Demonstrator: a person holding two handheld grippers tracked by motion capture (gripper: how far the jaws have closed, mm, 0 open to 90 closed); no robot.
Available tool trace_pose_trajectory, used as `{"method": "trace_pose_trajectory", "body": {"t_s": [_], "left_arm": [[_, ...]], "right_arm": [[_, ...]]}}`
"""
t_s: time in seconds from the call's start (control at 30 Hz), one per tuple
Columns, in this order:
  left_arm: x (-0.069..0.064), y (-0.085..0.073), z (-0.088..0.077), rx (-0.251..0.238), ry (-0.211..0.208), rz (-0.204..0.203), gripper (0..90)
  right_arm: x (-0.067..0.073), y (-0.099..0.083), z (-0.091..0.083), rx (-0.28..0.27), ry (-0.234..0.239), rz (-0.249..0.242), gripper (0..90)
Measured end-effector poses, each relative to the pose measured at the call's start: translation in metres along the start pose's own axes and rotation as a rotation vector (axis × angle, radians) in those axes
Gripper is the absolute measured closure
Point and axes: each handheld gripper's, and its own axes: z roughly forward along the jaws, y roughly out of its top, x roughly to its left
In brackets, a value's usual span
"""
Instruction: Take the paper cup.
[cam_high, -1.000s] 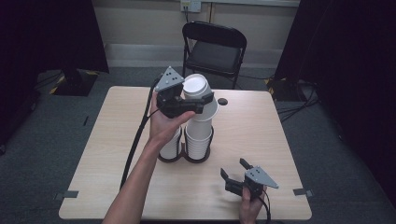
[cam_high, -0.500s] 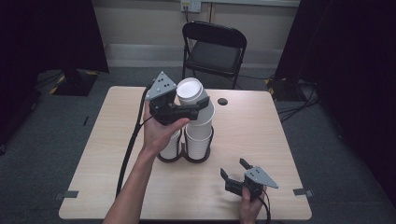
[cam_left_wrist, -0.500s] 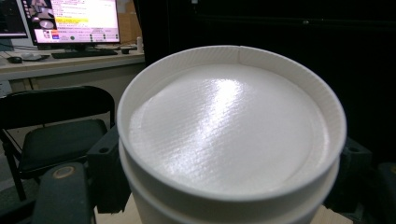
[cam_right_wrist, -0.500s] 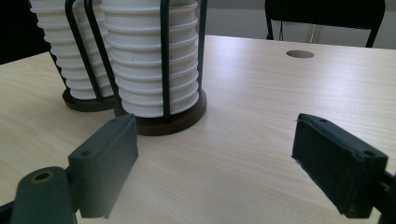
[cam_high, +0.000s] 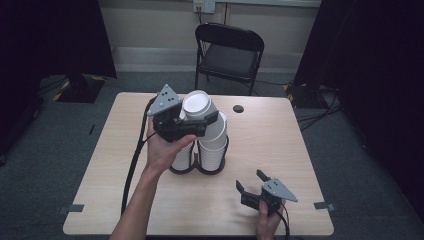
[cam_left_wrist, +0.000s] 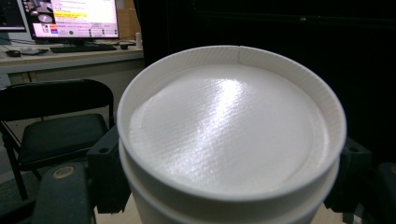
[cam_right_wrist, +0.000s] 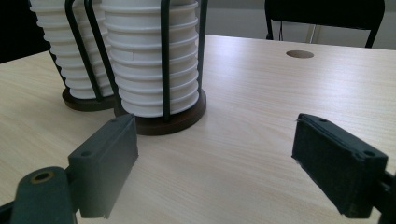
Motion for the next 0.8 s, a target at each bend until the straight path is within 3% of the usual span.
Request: {"method": "trace_pose_trajectory", "body": {"t_s": [0.3,0.43,0.6,0.8], "left_arm": [[-0.004,-0.014,-0.020,-0.004,-0.048,-0.026,21.4],[-0.009,-0.017,-0.027,-0.005,-0.056,-0.004,21.2],[-0.015,-0.025,-0.032,-0.011,-0.086,-0.012,21.3],[-0.017,-0.043,-0.032,0.031,-0.076,-0.022,21.3]], "right_arm": [[0.000,0.000,0.000,0.003,-0.005,0.006,13.8],[0.000,0.000,0.000,0.007,-0.007,0.006,13.8],[0.000,0.000,0.000,0.007,-0.007,0.008,13.8],[0.001,0.001,0.003,0.027,-0.001,-0.008,13.6]]}}
